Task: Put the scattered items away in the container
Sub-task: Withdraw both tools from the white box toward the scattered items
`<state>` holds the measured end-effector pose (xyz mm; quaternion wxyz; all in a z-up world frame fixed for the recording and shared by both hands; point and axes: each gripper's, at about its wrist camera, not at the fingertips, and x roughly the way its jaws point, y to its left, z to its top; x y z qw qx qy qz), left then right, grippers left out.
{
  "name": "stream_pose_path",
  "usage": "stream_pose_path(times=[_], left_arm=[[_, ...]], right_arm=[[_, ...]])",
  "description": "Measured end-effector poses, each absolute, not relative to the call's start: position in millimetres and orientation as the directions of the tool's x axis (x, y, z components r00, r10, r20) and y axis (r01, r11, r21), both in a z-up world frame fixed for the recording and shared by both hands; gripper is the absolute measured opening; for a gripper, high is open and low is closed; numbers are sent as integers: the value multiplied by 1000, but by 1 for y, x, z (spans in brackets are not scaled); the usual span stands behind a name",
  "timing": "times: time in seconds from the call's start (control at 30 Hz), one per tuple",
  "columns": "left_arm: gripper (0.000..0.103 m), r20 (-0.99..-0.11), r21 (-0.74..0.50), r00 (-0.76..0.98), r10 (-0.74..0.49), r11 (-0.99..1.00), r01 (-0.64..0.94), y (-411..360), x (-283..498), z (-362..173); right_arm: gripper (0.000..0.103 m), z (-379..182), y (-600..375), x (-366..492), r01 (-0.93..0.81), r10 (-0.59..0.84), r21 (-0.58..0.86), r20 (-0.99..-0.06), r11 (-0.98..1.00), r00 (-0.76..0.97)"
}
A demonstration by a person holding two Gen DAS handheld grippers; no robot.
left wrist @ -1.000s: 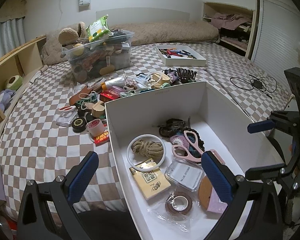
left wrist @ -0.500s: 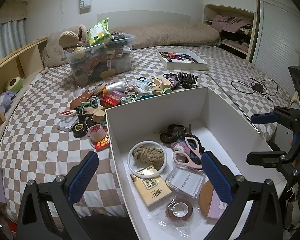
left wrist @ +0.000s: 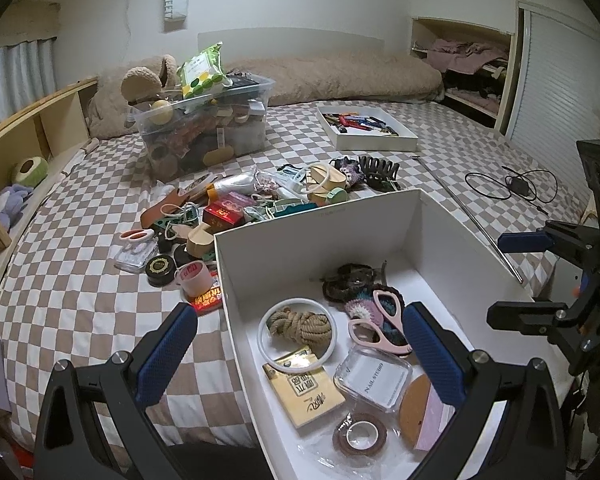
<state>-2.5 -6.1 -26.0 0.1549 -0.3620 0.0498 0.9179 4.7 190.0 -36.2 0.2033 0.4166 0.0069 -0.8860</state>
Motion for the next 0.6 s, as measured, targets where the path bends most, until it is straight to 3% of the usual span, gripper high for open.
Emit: stream_pose_path(times=[0.6], left_arm=[[103,-635,-19,-747,198,-970,-241,-32,-22,-12]], right_arm=[[102,-13,228,-14,267,-329,197,-661,-943,-674]])
